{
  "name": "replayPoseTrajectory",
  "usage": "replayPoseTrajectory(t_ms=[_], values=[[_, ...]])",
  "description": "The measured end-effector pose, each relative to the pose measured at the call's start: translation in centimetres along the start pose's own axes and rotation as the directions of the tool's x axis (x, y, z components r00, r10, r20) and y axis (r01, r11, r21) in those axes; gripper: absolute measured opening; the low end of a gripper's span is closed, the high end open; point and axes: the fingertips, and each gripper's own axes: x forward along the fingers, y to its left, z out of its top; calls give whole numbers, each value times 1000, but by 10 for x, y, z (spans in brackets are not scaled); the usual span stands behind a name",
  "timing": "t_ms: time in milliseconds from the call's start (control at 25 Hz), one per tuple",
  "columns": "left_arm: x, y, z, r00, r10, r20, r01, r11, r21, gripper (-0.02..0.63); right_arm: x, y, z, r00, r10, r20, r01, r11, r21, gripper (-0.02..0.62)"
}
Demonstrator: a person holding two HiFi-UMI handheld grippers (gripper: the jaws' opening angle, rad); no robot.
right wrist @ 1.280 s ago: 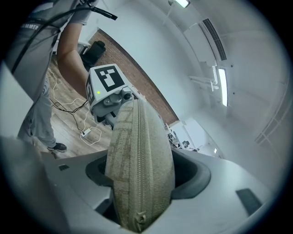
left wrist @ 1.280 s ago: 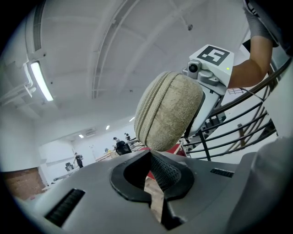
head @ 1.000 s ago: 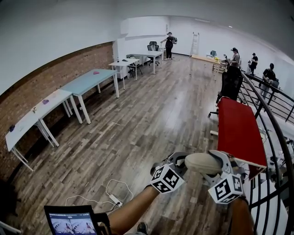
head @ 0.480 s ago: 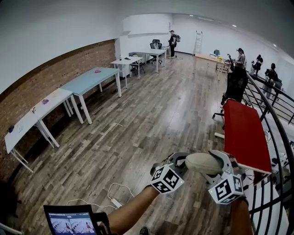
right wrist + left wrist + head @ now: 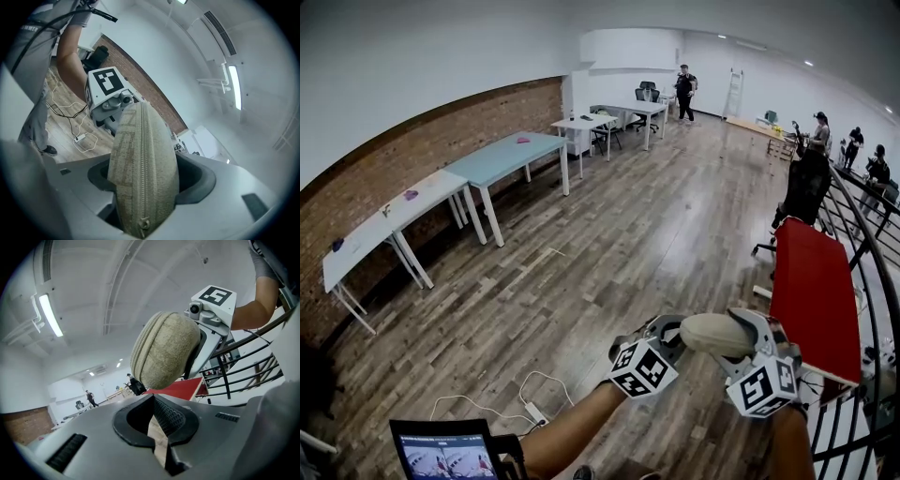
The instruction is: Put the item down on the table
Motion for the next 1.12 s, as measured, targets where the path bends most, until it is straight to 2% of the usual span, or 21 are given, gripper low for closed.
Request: replayPoseTrajectory(t_ms=[80, 440, 840, 1120], values=[[23, 1, 9, 1000, 20, -6, -20, 1000, -1, 2, -4, -16, -17, 1000, 5, 25, -5, 1000, -10, 304], [160, -40, 39, 997, 64, -40, -64, 998, 2, 2, -40, -67, -156, 998, 23, 64, -21, 999, -25, 304], [161, -26, 49, 994, 96, -43, -96, 995, 15, 2, -43, -89, -154, 997, 9, 78, -7, 999, -37, 304], [168, -25, 51, 995, 90, -39, -89, 996, 16, 2, -42, -88, -163, 996, 6, 88, -7, 1000, 9, 304]])
